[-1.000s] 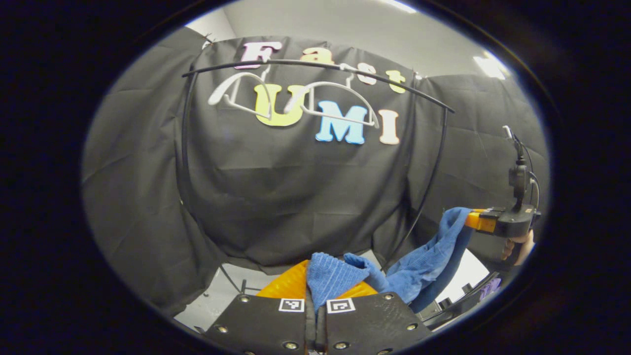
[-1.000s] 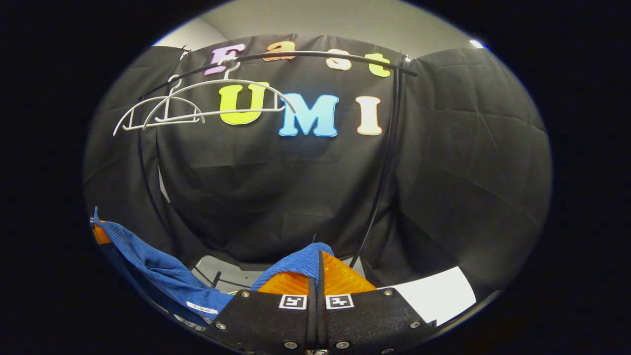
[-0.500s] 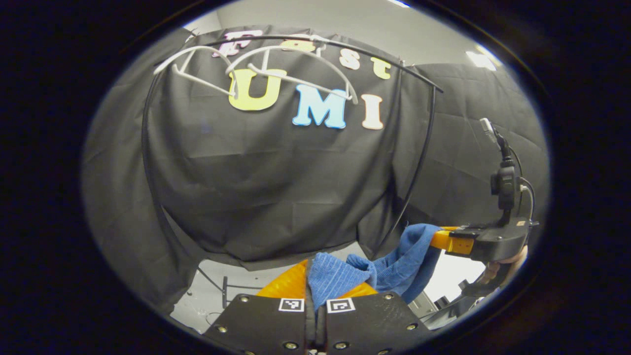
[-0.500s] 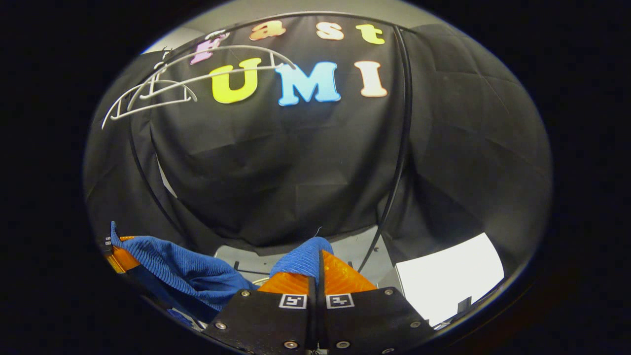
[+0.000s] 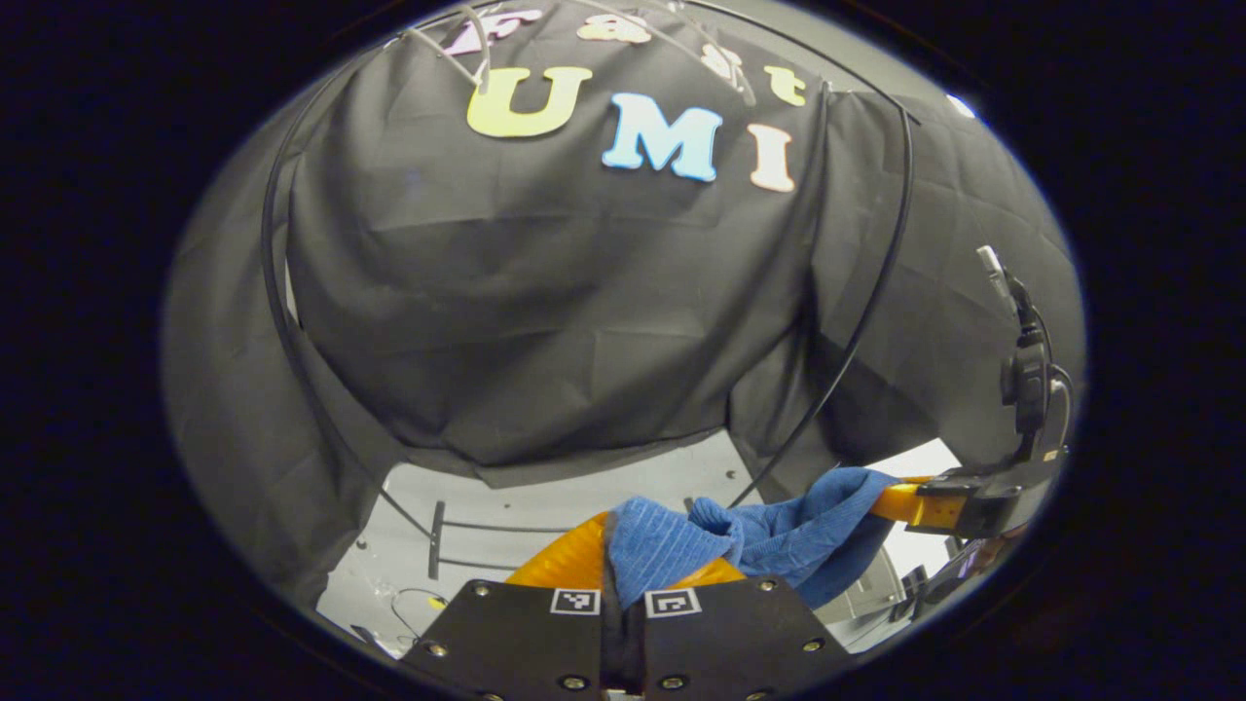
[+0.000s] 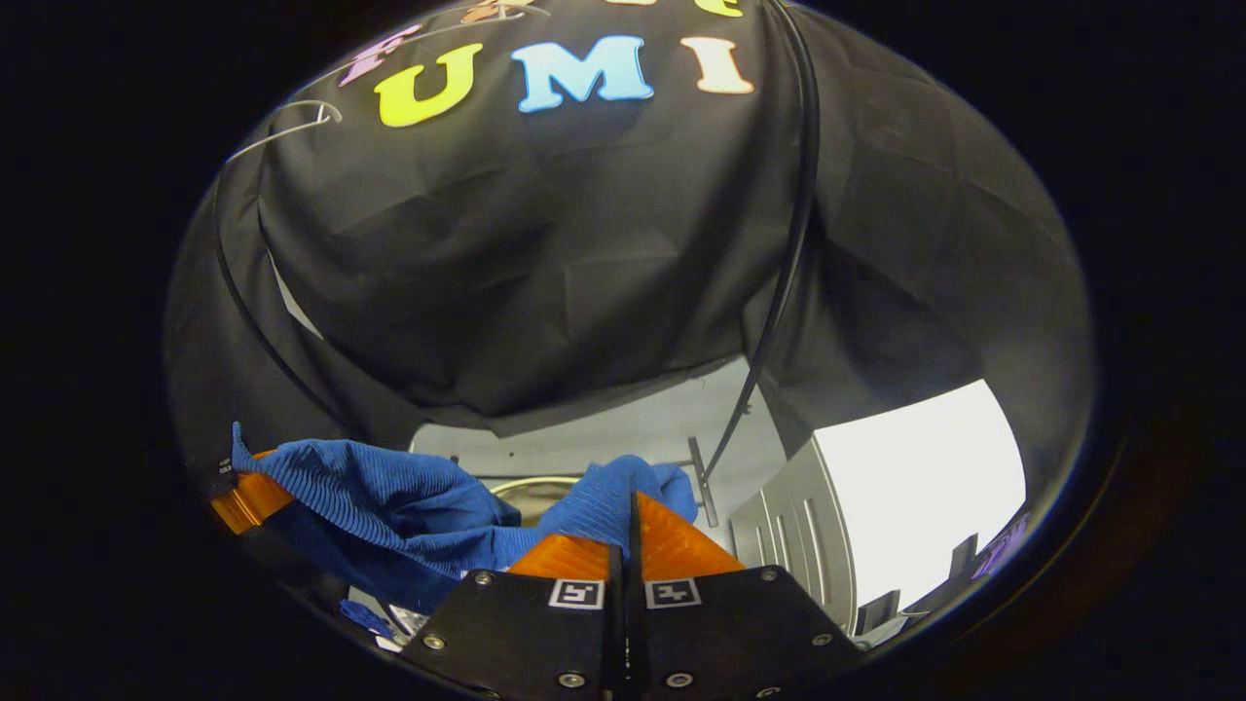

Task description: Grasp the clothes on the hanger with both hands and then place them into the laundry hamper below.

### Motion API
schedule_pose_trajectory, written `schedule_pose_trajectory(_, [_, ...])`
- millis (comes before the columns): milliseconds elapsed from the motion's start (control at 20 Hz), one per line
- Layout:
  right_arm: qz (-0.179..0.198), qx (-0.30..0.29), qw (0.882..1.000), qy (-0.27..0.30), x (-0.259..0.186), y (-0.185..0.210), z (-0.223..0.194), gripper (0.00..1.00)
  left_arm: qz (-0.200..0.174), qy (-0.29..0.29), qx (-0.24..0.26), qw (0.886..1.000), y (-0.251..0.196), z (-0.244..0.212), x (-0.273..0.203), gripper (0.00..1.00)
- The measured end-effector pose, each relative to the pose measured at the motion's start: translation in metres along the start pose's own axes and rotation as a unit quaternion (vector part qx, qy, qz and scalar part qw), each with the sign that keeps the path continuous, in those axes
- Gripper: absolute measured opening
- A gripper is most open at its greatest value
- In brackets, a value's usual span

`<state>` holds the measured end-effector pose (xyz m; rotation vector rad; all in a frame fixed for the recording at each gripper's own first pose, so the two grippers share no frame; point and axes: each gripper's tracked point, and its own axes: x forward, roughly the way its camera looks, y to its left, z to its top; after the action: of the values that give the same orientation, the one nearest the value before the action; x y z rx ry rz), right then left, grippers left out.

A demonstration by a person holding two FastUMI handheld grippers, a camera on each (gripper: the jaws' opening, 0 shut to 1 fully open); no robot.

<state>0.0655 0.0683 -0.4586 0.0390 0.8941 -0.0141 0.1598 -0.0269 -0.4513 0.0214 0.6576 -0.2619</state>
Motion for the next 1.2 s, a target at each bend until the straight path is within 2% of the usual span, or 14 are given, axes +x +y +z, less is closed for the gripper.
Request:
schedule_pose_trajectory(200, [0.014,-0.002,0.999,0.04,0.032,0.008,-0.024,0.03,0.005,0.043,-0.009,0.999,0.007,-0.051,0.025,0.02])
schedule_pose_trajectory(500, [0.03,-0.03,0.996,0.073,0.033,0.024,-0.065,0.08,0.011,0.09,-0.033,0.995,0.021,-0.097,0.033,0.02])
schedule_pose_trajectory(600, [0.041,-0.042,0.994,0.088,0.033,0.03,-0.075,0.11,0.006,0.104,-0.031,0.994,0.022,-0.108,0.032,0.06])
schedule_pose_trajectory(650, [0.053,-0.047,0.993,0.094,0.031,0.035,-0.08,0.22,0.007,0.111,-0.025,0.993,0.024,-0.114,0.03,0.1])
schedule_pose_trajectory(700, [0.061,-0.051,0.992,0.097,0.027,0.038,-0.082,0.23,-0.003,0.114,-0.025,0.993,0.021,-0.114,0.029,0.13])
schedule_pose_trajectory(800, [0.07,-0.062,0.991,0.095,0.018,0.041,-0.086,0.6,-0.024,0.111,-0.027,0.993,0.013,-0.112,0.02,0.54])
schedule_pose_trajectory(900, [0.058,-0.073,0.992,0.09,0.007,0.035,-0.086,0.98,-0.019,0.103,-0.013,0.994,0.02,-0.111,0.007,0.95])
schedule_pose_trajectory(1050, [0.045,-0.061,0.994,0.079,-0.009,0.024,-0.081,0.98,-0.014,0.093,-0.003,0.996,0.022,-0.105,-0.012,0.95])
schedule_pose_trajectory(1200, [0.032,-0.05,0.997,0.051,-0.035,0.01,-0.056,0.98,-0.011,0.076,-0.01,0.997,0.02,-0.09,-0.034,0.94])
